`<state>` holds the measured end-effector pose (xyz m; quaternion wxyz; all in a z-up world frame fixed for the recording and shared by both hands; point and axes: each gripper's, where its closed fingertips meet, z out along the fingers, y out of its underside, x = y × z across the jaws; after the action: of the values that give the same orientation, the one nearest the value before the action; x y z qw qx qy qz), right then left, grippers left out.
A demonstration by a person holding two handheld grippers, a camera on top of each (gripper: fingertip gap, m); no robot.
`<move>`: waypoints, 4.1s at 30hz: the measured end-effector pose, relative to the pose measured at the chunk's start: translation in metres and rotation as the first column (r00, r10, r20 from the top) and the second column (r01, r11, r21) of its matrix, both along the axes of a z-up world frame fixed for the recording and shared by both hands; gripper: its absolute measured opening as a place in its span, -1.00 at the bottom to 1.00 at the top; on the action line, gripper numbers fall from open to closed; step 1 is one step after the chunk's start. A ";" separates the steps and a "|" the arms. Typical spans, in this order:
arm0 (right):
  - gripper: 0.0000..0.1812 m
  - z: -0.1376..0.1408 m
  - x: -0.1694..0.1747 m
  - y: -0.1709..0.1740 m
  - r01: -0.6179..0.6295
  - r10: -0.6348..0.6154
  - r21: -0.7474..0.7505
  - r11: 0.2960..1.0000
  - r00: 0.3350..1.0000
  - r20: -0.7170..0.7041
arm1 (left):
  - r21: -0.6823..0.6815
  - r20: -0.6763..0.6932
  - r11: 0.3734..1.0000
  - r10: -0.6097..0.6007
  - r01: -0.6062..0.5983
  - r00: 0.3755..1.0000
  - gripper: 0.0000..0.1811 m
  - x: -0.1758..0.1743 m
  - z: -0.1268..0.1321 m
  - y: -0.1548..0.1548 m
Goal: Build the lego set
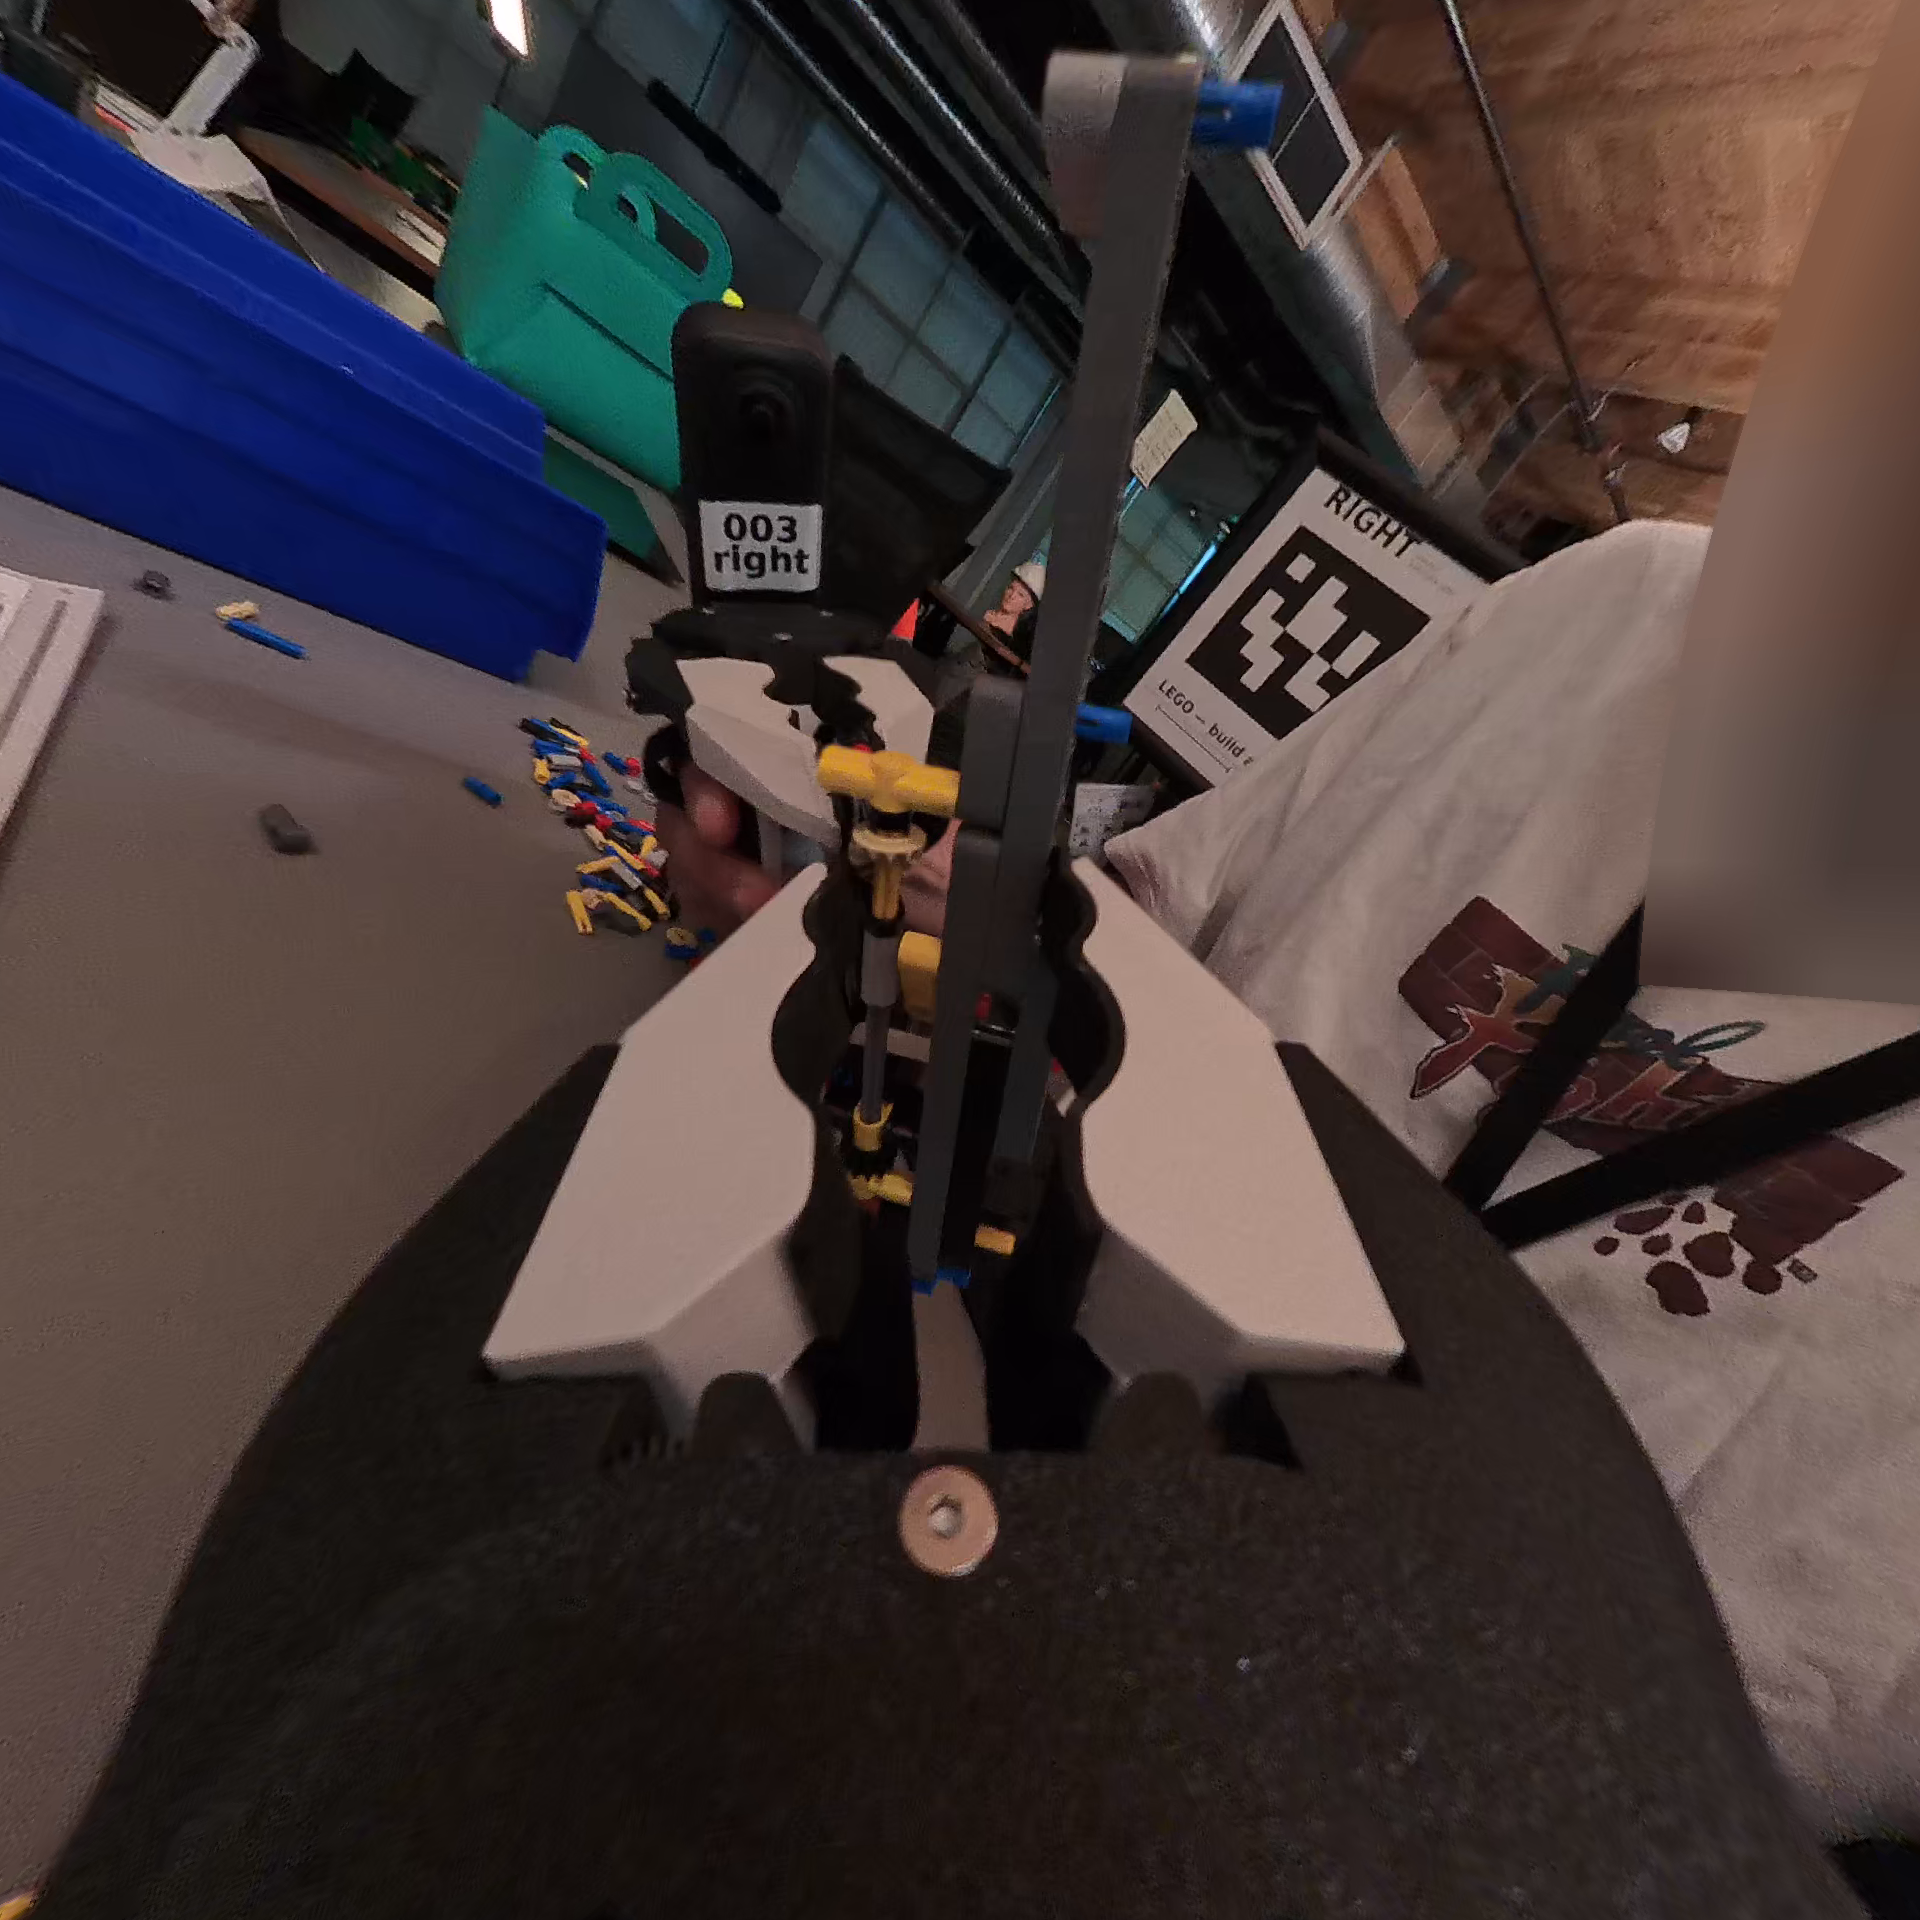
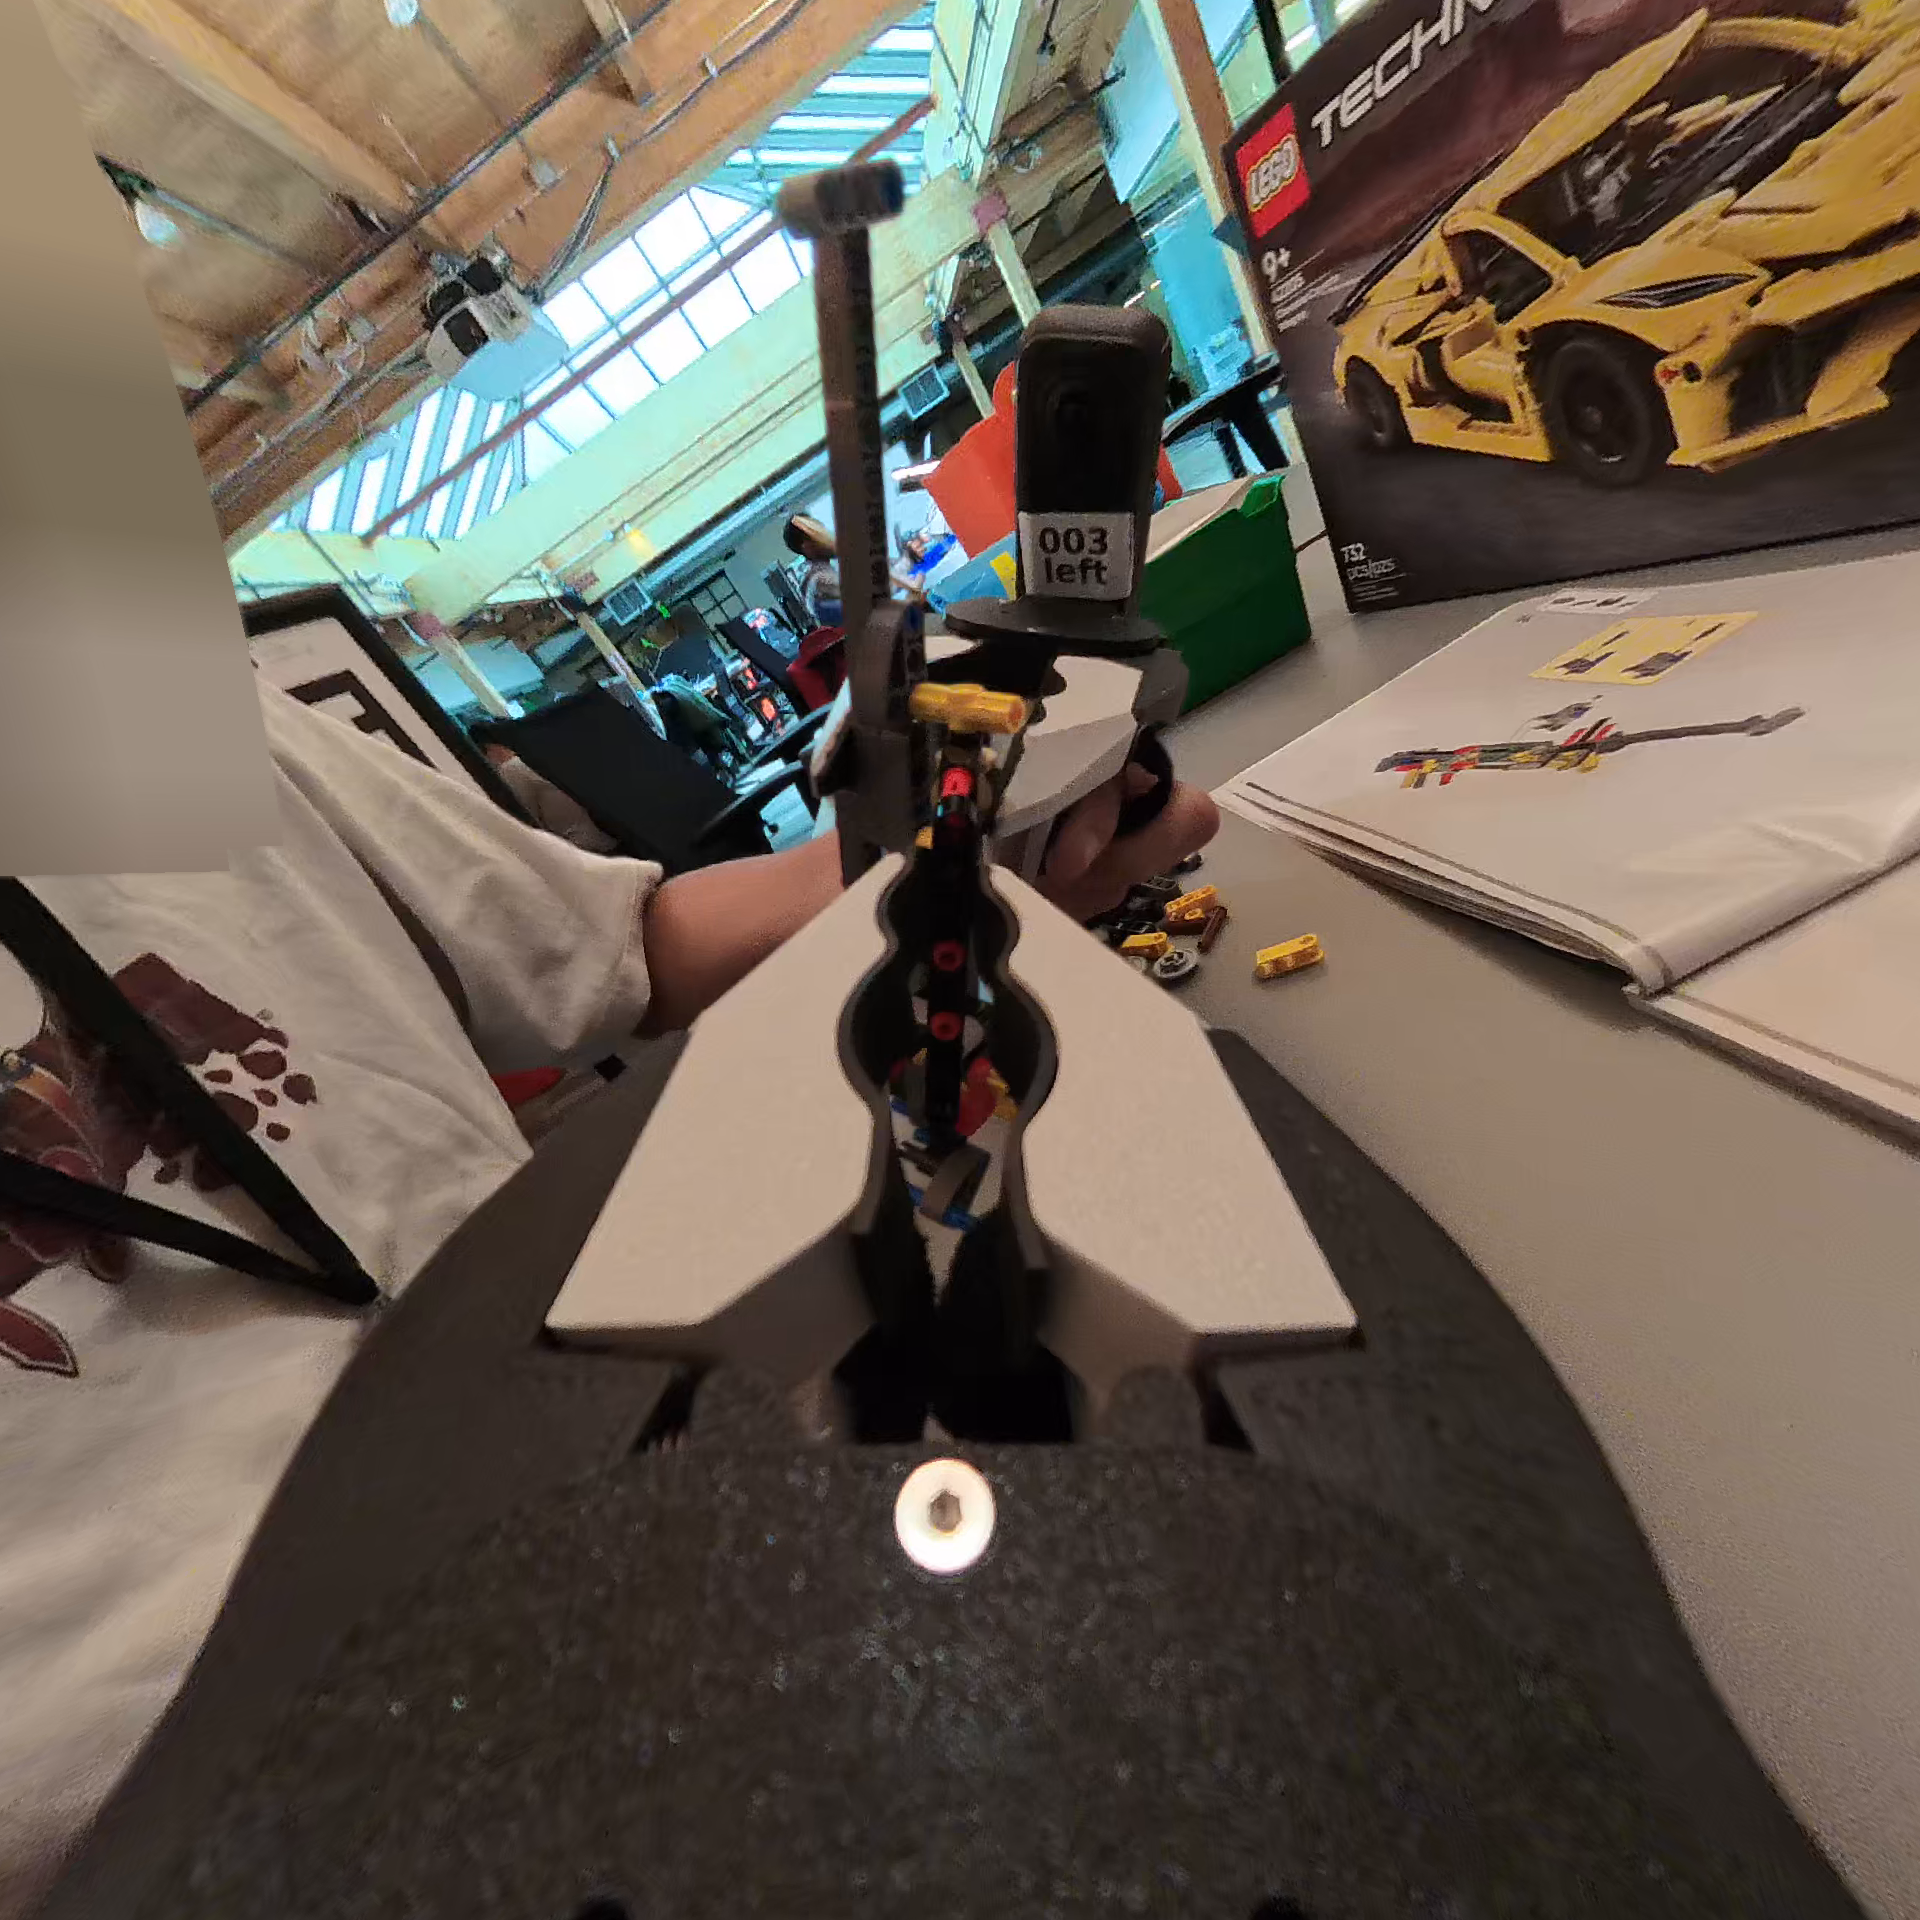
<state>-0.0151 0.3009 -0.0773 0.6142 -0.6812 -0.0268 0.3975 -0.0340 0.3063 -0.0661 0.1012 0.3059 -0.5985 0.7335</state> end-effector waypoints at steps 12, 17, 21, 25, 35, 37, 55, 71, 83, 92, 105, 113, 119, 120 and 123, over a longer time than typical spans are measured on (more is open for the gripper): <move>-0.93 -0.014 0.021 -0.001 0.090 -0.095 -0.082 0.993 0.993 -0.069 | 0.137 -0.019 0.979 0.156 -0.152 0.988 -0.62 0.023 -0.023 0.015; -0.93 -0.017 0.019 0.000 0.092 -0.097 -0.094 0.991 0.994 -0.053 | 0.198 -0.007 0.962 0.195 -0.190 0.981 -0.83 0.029 -0.033 0.015; -0.93 -0.019 0.022 0.000 0.104 -0.110 -0.104 0.989 0.993 -0.048 | 0.228 0.037 0.954 0.191 -0.194 0.981 -0.94 0.027 -0.035 0.009; -0.93 -0.017 0.022 -0.001 0.105 -0.110 -0.095 0.990 0.993 -0.046 | 0.184 0.050 0.956 0.222 -0.228 0.974 -0.94 0.031 -0.029 0.009; -0.93 -0.020 0.023 0.003 0.111 -0.122 -0.118 0.987 0.988 -0.092 | 0.171 0.031 0.957 0.232 -0.234 0.972 -0.89 0.035 -0.032 0.005; -0.93 -0.023 0.020 0.006 0.109 -0.123 -0.135 0.985 0.988 -0.097 | 0.181 0.025 0.957 0.228 -0.229 0.973 -0.89 0.036 -0.035 0.002; -0.94 -0.004 0.026 0.008 0.127 -0.140 -0.066 0.990 0.953 -0.270 | 0.091 -0.023 0.967 0.240 -0.238 0.970 -0.87 0.041 -0.028 -0.007; -0.94 -0.001 0.027 0.005 0.132 -0.135 -0.030 0.991 0.959 -0.250 | -0.004 -0.049 0.971 0.240 -0.241 0.969 -0.94 0.041 -0.017 -0.005; -0.93 -0.010 0.002 -0.002 0.021 -0.025 -0.045 0.999 0.996 -0.080 | 0.216 -0.006 0.969 0.126 -0.122 0.992 -0.93 0.018 -0.026 -0.011; -0.93 -0.013 -0.001 -0.004 -0.012 0.007 -0.058 0.998 0.997 -0.071 | 0.311 -0.074 0.949 0.083 -0.056 0.994 -0.94 0.010 -0.042 -0.019; -0.93 -0.038 -0.005 -0.008 -0.182 0.206 -0.260 0.948 0.976 0.068 | 0.385 -0.233 0.923 0.108 -0.010 0.966 -0.93 0.005 -0.062 -0.019; -0.93 -0.048 -0.012 -0.006 -0.299 0.274 -0.279 0.913 0.954 -0.124 | 0.479 -0.218 0.878 0.095 0.021 0.971 -0.92 0.001 -0.075 -0.016; -0.93 -0.051 -0.013 -0.006 -0.228 0.253 -0.273 0.935 0.966 0.059 | 0.487 -0.231 0.872 0.077 0.046 0.970 -0.92 0.000 -0.080 -0.019; -0.93 -0.053 -0.014 -0.006 -0.225 0.257 -0.291 0.930 0.963 0.078 | 0.490 -0.233 0.871 0.077 0.049 0.969 -0.93 -0.001 -0.081 -0.019; -0.93 -0.055 -0.012 -0.005 -0.228 0.268 -0.335 0.914 0.960 0.077 | 0.475 -0.249 0.878 0.083 0.047 0.965 -0.92 0.001 -0.082 -0.021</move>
<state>-0.0275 0.2961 -0.1322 0.4362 -0.7863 -0.0849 0.4292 -0.0332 0.2851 -0.1484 0.0939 0.4210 -0.7390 0.5174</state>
